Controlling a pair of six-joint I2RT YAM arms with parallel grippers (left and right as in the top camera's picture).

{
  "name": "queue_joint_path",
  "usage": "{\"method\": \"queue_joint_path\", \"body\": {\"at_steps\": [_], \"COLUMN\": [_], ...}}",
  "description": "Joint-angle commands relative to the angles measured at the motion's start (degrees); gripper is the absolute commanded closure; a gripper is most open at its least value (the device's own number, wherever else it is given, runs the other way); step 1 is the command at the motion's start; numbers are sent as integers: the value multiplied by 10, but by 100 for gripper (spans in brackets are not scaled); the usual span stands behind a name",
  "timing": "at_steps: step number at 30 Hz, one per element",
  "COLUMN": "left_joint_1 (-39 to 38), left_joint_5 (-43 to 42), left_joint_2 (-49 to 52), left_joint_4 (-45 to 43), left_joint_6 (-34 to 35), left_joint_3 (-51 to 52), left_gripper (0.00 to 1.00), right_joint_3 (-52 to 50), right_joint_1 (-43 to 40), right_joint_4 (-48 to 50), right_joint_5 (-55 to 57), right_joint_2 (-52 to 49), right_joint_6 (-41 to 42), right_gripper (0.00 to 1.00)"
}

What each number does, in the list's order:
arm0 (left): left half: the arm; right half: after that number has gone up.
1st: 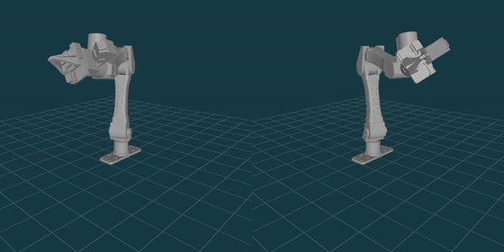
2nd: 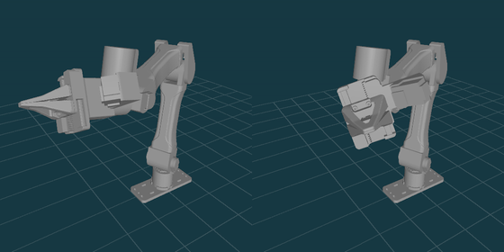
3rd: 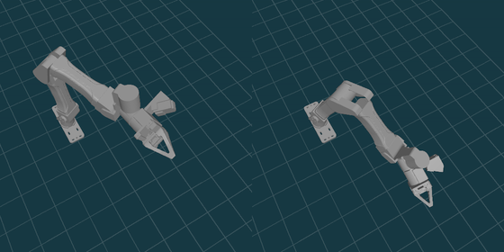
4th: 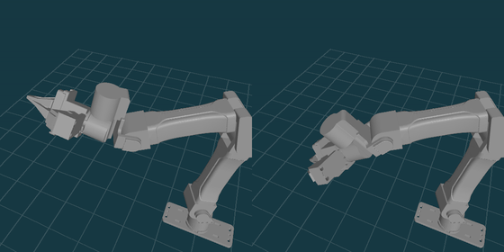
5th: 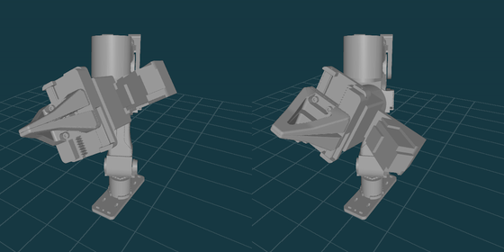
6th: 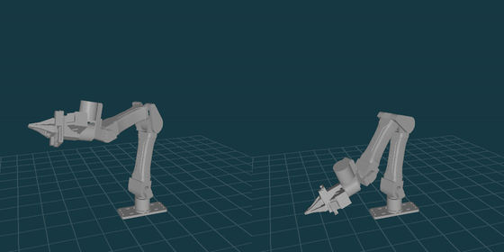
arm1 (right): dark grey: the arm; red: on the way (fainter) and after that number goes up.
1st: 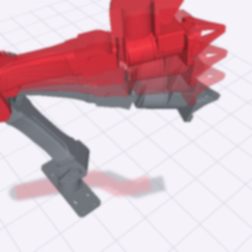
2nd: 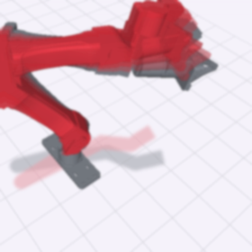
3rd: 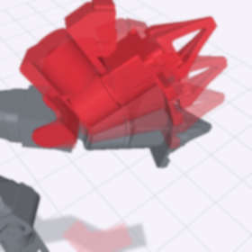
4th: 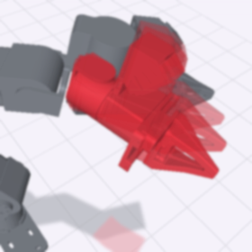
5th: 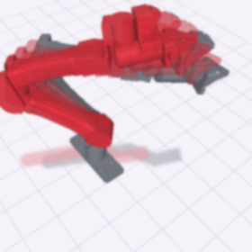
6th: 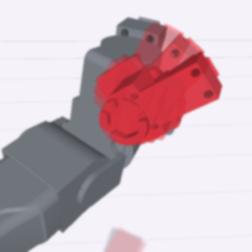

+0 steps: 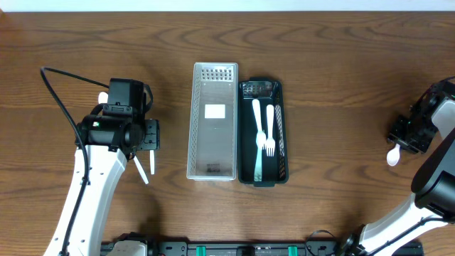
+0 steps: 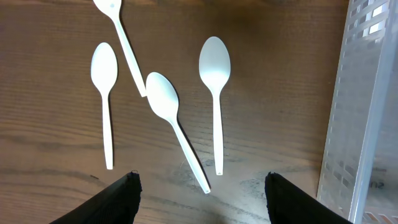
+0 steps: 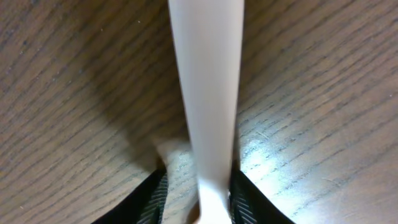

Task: Pack container
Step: 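Grasp the white spoon on the right with the right gripper, then place the spoon into the black basket and release it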

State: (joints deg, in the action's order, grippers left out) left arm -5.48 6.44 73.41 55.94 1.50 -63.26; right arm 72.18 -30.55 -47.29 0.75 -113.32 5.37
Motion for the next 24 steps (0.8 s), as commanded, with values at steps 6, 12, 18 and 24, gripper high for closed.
{"method": "queue_joint_path", "body": {"at_steps": [6, 12, 18, 24], "left_joint_1": [1, 1, 1, 1], "left_joint_5": [5, 5, 5, 5], "left_joint_2": [3, 3, 3, 3], "left_joint_4": [1, 2, 1, 2], "left_joint_6": [-1, -1, -1, -1], "left_joint_3": [-7, -7, -7, -7], "left_gripper": [34, 34, 34, 34], "right_joint_3": [-16, -12, 6, 29], "right_joint_1": [-2, 6, 44, 156], "right_joint_4": [0, -8, -34, -59], "right_joint_5": [-13, -12, -12, -30], "right_joint_2": [-21, -16, 36, 157], "right_joint_6": [15, 40, 44, 45], "right_gripper": [83, 91, 99, 98]}}
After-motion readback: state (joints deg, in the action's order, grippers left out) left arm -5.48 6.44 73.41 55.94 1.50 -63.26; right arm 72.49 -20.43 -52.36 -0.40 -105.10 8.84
